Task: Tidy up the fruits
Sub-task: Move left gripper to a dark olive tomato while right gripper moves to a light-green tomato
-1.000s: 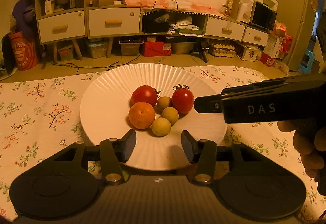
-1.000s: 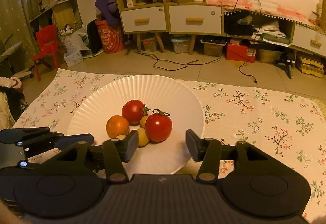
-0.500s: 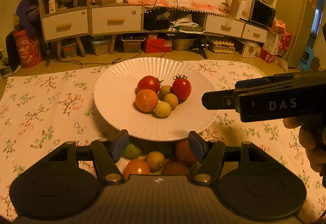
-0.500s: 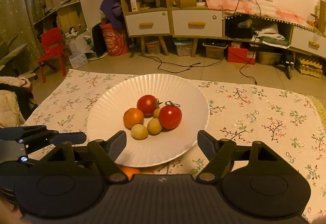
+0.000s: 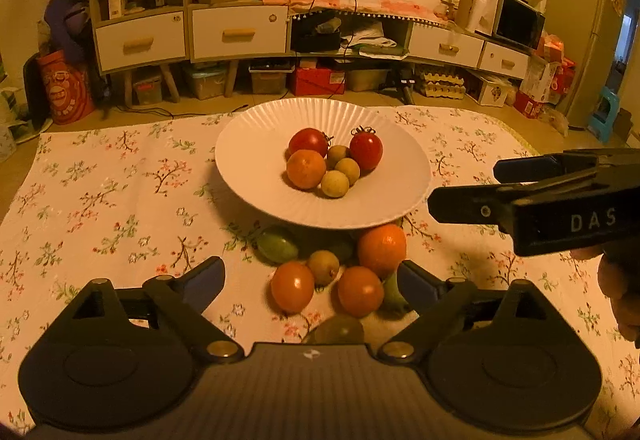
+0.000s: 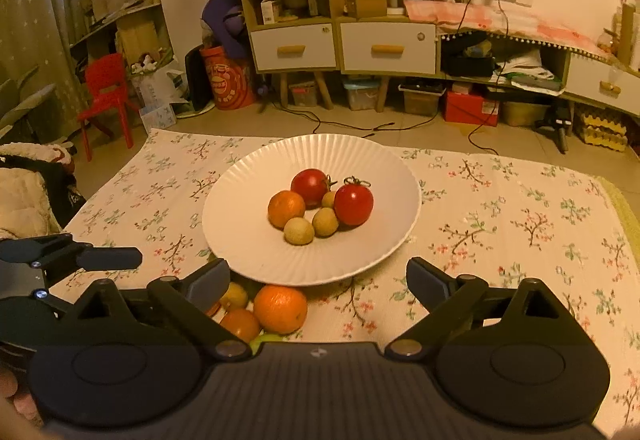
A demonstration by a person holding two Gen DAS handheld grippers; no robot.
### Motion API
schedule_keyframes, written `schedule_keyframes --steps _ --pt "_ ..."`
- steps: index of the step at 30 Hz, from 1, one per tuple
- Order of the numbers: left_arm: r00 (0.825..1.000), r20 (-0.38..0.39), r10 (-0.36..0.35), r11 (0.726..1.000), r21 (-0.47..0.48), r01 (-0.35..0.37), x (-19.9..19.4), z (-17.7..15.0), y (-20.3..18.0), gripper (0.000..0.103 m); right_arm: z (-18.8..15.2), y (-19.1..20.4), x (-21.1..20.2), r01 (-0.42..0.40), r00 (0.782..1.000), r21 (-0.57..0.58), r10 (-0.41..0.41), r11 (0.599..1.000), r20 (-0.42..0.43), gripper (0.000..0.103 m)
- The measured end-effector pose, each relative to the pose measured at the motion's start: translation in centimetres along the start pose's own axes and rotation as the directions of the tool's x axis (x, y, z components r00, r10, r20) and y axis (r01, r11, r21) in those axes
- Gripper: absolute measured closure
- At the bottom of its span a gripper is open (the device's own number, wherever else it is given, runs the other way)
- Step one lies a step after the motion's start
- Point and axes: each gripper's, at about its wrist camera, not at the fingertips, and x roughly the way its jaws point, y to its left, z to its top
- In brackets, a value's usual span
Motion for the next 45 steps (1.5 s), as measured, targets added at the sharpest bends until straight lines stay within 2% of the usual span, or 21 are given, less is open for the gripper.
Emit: schedule_keyframes --steps 4,14,25,32,35,38,45 --pt "1.0 -0.011 0.005 1.0 -0.011 -0.006 -0.5 -0.7 0.0 0.01 -0.6 0.5 -0.5 0.01 1.0 -0.013 -0.01 1.0 -0.002 0.006" --pt "0.999 -0.049 0.013 0.999 -0.038 -0.015 -1.1 -3.3 0.6 0.008 -2.1 1.2 -0.9 0.032 0.999 -0.002 -0.032 0.999 0.005 0.001" --pt "0.995 -0.092 0.044 0.999 -0.01 -0.045 -0.6 -5.6 1.3 0.008 -4.5 2.7 0.4 0.023 0.997 -0.048 -0.026 0.999 -0.075 0.001" --pt "0.991 -0.121 0.057 0.998 0.021 -0.055 0.5 -6.4 0.7 0.007 -5.1 2.8 0.9 0.014 0.994 -0.02 -0.016 1.0 -0.111 0.001" --pt "0.992 -0.106 0.062 0.997 0.043 -0.058 0.5 -6.6 0.3 0.007 -5.4 2.8 1.2 0.028 0.993 -0.033 -0.031 0.999 -0.113 0.001" --pt "0.993 -0.101 0.061 0.998 0.04 -0.057 0.5 -6.7 0.4 0.007 -5.5 2.7 1.7 0.035 0.993 -0.044 -0.04 0.998 -0.109 0.003" --pt "0.995 -0.072 0.069 0.997 0.038 -0.066 0.6 -6.9 0.4 0.007 -5.9 3.0 2.7 0.034 0.992 -0.093 -0.045 0.995 -0.121 0.021"
